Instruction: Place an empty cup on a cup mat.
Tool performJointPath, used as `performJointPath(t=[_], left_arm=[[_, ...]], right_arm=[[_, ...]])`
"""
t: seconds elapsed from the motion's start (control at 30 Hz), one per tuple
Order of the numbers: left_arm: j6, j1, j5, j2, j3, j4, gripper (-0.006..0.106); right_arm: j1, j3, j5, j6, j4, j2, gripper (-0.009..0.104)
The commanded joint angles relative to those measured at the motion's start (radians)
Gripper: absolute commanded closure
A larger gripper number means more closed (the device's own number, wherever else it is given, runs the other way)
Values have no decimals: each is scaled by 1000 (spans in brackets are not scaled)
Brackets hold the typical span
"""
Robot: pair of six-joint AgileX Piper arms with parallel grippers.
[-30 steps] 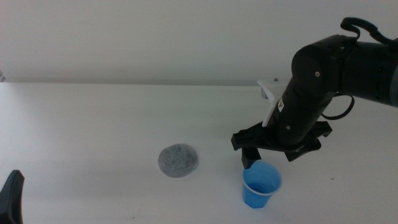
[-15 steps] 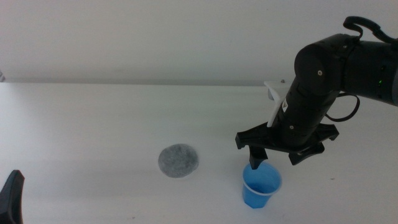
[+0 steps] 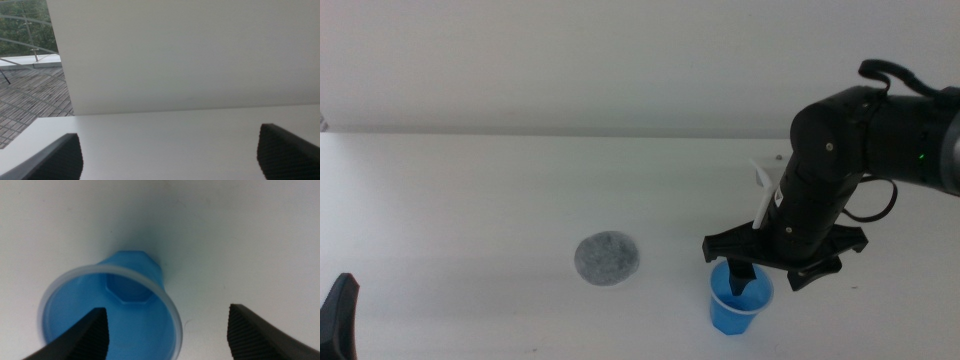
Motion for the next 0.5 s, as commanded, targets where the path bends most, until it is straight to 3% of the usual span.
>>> performJointPath(t=[0.0,0.2,0.3,0.37,0.47], left_arm=[[0,-8,-12,-42,41,0,7],[0,-8,-12,-42,41,0,7],[0,-8,-12,-42,41,0,7],[0,-8,-12,-42,41,0,7],[0,-8,-12,-42,41,0,7]], right_arm=[[1,8,-19,6,-3,23,31],[1,9,-46,9,-9,61,47],[1,9,-72,9,-9,73,70],[3,9,-82,9,-9,78,94],[36,-11,-87,15,-9,51,97]])
